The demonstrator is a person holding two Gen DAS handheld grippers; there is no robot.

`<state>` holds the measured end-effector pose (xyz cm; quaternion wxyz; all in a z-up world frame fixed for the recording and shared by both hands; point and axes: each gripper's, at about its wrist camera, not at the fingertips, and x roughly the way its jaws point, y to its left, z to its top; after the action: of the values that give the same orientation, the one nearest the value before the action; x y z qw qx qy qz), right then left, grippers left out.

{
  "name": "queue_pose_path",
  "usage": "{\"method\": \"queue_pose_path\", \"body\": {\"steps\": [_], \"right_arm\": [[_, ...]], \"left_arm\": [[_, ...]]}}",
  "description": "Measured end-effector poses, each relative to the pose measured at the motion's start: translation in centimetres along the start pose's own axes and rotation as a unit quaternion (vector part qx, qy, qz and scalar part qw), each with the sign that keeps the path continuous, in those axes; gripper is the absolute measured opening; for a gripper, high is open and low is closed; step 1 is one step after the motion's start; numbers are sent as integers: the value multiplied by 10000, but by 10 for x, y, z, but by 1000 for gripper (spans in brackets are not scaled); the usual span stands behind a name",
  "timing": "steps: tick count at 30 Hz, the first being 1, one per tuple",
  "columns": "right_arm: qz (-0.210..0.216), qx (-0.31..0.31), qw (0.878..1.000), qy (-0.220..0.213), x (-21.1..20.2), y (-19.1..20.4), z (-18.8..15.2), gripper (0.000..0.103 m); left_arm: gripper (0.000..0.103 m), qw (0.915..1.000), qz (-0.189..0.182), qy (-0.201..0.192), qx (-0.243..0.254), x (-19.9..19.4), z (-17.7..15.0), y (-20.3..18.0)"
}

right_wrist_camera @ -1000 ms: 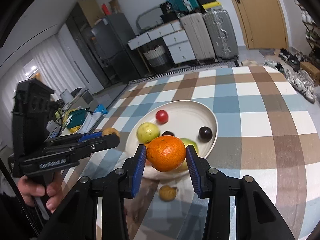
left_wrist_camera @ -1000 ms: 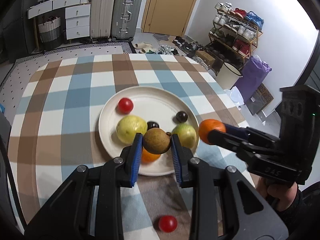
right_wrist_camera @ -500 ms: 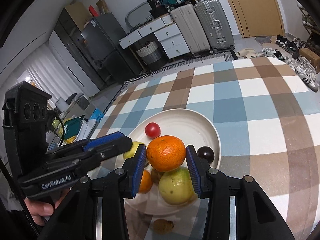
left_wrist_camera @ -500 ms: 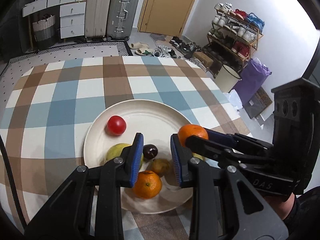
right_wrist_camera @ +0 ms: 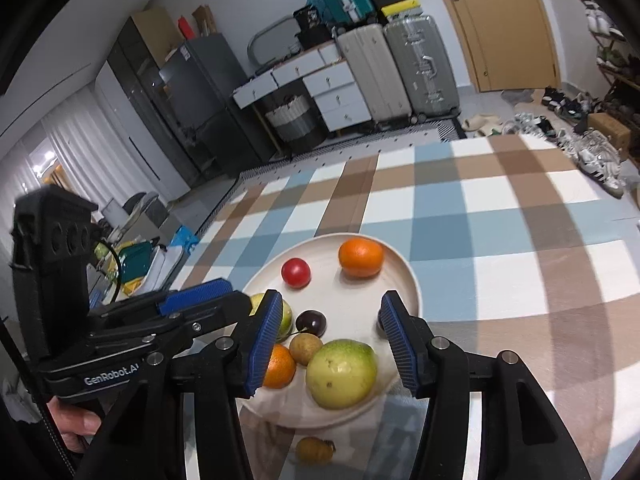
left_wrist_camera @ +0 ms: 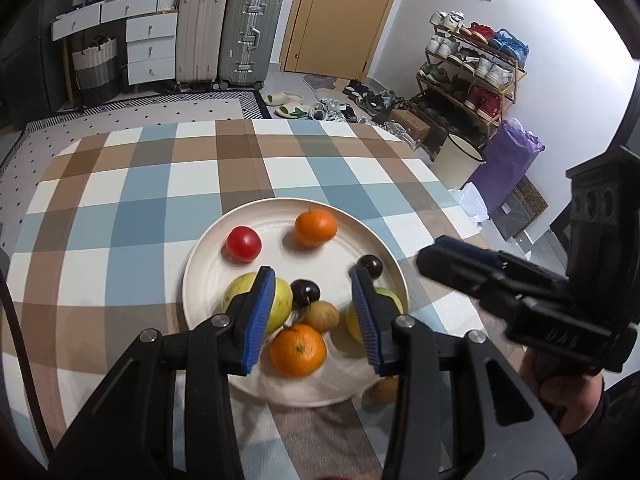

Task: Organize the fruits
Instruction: 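Carry the orange and kiwi onto the plate and open both grippers, then reach for and grasp the small brown pear with the right gripper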

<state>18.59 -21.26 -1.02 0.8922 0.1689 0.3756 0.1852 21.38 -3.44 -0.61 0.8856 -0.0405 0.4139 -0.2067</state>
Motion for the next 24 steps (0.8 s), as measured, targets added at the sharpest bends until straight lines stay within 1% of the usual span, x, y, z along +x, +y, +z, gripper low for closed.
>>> {"method": "queue_pose_path", "body": {"steps": [1, 2, 3, 4, 5, 7, 10, 12, 14, 18, 21, 24], "right_arm": [[-37, -6, 10000, -55, -8, 1, -2, 54], [-52, -12, 10000, -84, -13, 2, -3, 55], [-62, -27, 9999, -122, -20, 3, -5, 57], [-93, -49, 9998, -169, -28, 5, -7, 62], [-134, -66, 9997, -217, -35, 6, -10, 65], [-125, -100, 9996, -253, -45, 9, -15, 65], [-154, -202, 9993, -276, -59, 16, -25, 66], [-152, -287, 9991, -272, -68, 22, -33, 66], [-155, -362, 9989, -245, -72, 27, -39, 72], [-162, -466, 9984, -274, -85, 37, -52, 75], [-150, -490, 9983, -290, -91, 41, -59, 80], [-159, -552, 9979, -289, -96, 47, -66, 83]], "left_arm": [[41, 10000, 50, -44, -17, -7, -3, -1], [47, 9999, 84, -61, -30, -12, -5, -1], [49, 9999, 107, -73, -43, -16, -8, -1], [51, 9998, 134, -97, -66, -22, -11, -1], [54, 9998, 168, -111, -79, -28, -15, -2], [57, 9996, 252, -122, -83, -38, -23, -3], [58, 9985, 505, -196, -100, -55, -36, -5], [64, 9978, 608, -239, -128, -65, -44, -5], [78, 9966, 770, -270, -150, -75, -55, -7], [80, 9943, 997, -299, -210, -87, -71, -8], [83, 9928, 1138, -241, -282, -94, -85, -7], [84, 9924, 1174, -184, -320, -95, -94, -8]]}}
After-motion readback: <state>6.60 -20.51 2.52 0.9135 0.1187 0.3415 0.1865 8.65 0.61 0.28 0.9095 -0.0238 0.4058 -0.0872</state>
